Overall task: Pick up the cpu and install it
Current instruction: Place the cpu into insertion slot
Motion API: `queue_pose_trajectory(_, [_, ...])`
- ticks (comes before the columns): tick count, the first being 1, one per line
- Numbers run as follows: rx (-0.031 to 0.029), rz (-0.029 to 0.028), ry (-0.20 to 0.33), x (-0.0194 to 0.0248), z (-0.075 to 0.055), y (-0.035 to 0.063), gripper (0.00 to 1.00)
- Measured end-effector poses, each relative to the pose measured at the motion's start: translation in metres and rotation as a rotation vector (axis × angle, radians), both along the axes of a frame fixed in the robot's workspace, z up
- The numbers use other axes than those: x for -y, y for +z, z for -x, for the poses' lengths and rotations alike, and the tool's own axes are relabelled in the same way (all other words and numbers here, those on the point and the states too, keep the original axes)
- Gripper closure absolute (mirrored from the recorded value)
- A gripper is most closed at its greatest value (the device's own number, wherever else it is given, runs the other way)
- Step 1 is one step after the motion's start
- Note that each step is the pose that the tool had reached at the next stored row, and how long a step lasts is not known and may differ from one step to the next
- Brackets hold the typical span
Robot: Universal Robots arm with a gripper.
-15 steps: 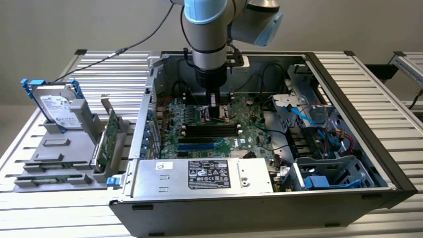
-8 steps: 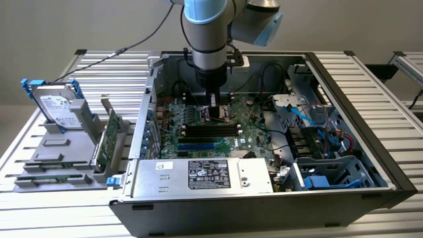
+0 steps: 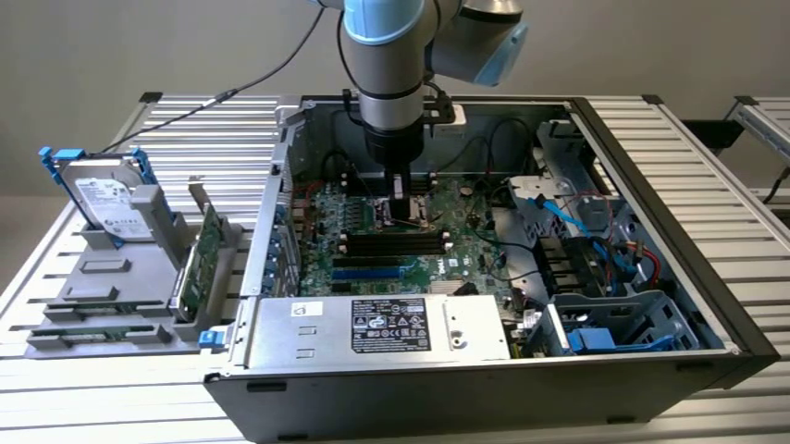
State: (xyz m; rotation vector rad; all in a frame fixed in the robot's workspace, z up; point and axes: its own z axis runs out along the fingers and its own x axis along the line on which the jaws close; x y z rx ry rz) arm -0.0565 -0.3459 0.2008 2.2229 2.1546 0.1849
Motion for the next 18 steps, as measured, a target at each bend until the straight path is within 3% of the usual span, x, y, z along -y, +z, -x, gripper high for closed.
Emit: queue_pose_trajectory(18, [0.0001,-0.0001,0.000,0.0000,0.0017,0.0000,0.45])
